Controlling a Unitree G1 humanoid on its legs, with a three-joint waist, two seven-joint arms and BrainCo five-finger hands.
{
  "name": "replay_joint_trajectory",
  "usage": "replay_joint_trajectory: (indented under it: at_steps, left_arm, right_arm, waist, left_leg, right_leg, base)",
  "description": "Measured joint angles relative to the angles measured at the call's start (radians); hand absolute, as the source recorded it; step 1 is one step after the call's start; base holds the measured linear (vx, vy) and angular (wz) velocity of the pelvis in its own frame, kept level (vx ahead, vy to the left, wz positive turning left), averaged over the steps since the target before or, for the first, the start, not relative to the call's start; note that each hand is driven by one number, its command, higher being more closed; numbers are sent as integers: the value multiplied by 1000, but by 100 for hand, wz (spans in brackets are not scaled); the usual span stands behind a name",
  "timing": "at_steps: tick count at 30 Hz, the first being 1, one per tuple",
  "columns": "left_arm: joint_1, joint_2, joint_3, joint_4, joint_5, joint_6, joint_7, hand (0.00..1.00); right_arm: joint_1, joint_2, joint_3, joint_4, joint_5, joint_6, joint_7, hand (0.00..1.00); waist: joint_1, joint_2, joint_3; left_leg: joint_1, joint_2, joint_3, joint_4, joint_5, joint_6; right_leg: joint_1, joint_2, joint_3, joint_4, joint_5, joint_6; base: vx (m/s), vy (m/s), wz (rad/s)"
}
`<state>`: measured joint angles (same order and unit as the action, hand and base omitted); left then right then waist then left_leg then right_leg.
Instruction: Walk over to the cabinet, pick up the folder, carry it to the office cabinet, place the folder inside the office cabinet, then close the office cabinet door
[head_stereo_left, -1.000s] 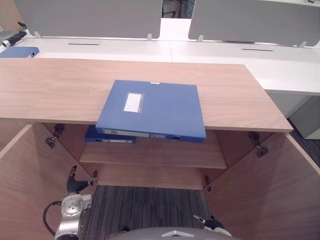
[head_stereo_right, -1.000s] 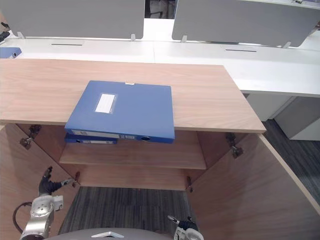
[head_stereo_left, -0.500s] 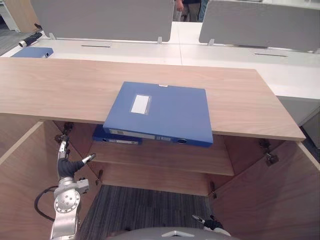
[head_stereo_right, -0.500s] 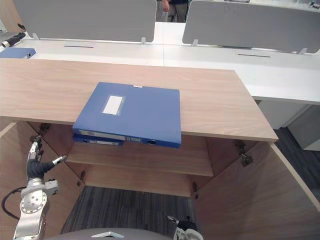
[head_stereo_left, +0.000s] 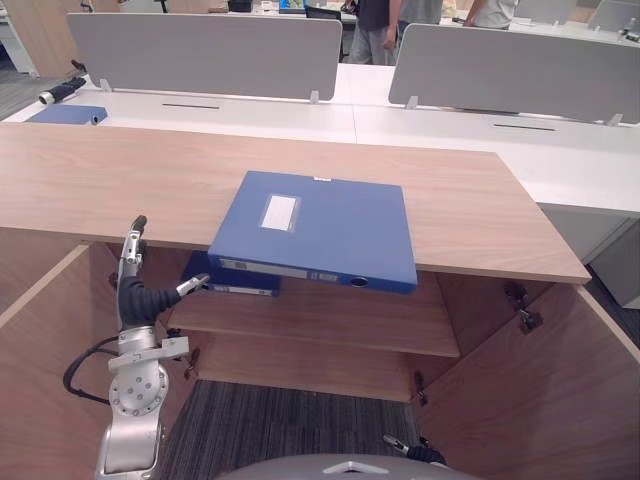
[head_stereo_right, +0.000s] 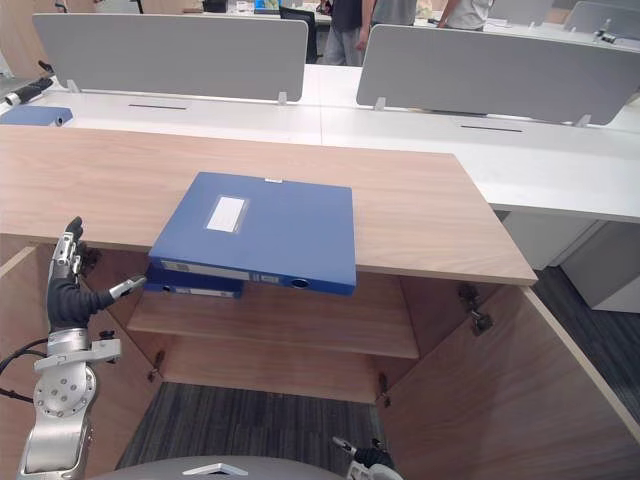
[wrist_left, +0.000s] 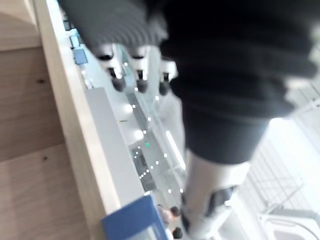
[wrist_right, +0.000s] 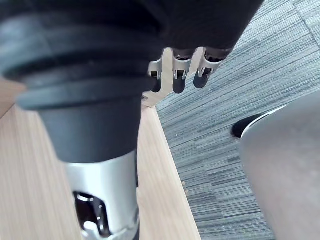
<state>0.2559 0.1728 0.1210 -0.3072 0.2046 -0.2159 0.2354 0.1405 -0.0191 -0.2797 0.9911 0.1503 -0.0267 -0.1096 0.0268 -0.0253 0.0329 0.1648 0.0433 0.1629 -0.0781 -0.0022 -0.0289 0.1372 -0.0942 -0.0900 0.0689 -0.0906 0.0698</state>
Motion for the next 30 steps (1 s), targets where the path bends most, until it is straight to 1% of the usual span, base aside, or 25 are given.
replay_joint_trajectory:
  at_steps: [2,4,8,11,16,18,21,26,27,28,30]
  left_arm:
    - [-2,27,-12,2,36,-1,0,0]
    - [-8,78,-22,7,90,0,1,0]
    - [-24,128,-46,7,155,-1,7,0]
    - [-42,162,-81,7,202,-1,20,0]
    - [-82,222,-146,7,304,-6,21,0]
    - [-89,239,-166,7,322,-6,21,0]
    - [-118,261,-200,7,348,-14,20,0]
    - [-146,300,-248,7,350,-32,16,0]
    - [-148,301,-257,7,349,-34,13,0]
    - [-148,303,-262,7,349,-35,11,0]
    - [-150,327,-287,7,349,-41,2,0]
  right_arm:
    - [-7,-5,0,9,0,2,0,0]
    - [-6,-8,1,9,0,2,0,0]
    - [-6,-13,1,9,0,2,0,0]
    - [-7,-23,2,15,0,2,-1,0]
    - [-3,-50,2,65,0,4,-2,0]
    - [-4,-52,1,78,0,4,-3,0]
    - [-4,-54,2,85,0,4,-3,0]
    - [-9,-63,2,86,0,4,-2,0]
    - [-9,-67,2,86,0,4,-2,0]
    - [-9,-70,2,86,0,4,-2,0]
    - [-8,-72,2,87,0,4,-2,0]
  waist:
    - [-2,3,-5]
    - [-4,8,-8]
    - [-7,11,-9]
    - [-15,11,-9]
    - [-31,11,-8]
    - [-39,12,-8]
    - [-46,12,-7]
    - [-57,12,0]
    - [-60,20,6]
    - [-62,16,6]
    - [-67,20,10]
  left_leg:
    - [7,0,1,0,0,0]
    - [17,1,2,0,1,1]
    - [25,0,1,-6,4,1]
    - [28,-1,0,-6,6,2]
    - [28,-2,-2,-6,7,2]
    - [28,-2,-2,-6,7,2]
    - [28,-3,-2,-4,6,2]
    - [29,-3,-2,-1,6,2]
    - [29,-3,-1,-1,6,2]
    - [29,-3,-1,-1,6,3]
    - [30,-3,-1,-1,6,3]
  right_leg:
    - [2,2,2,2,0,-1]
    - [3,3,3,7,-3,-6]
    - [6,3,2,7,-5,-9]
    - [11,3,2,-6,-6,-11]
    - [20,2,-1,-25,-2,-8]
    - [25,3,-1,-34,7,-1]
    - [34,4,-2,-55,17,0]
    - [36,5,-2,-62,20,-3]
    - [37,5,-1,-64,22,-3]
    - [38,5,-1,-65,23,-3]
    - [40,6,0,-70,26,-4]
  base:
    - [0,-9,-2]
    - [-48,-25,-2]
    - [-43,-16,0]
    - [-53,-19,1]
    - [-6,-3,0]
    - [0,0,0]
    - [0,0,0]
    - [0,0,0]
    - [0,0,0]
    - [-33,-14,-1]
    - [-36,-19,-1]
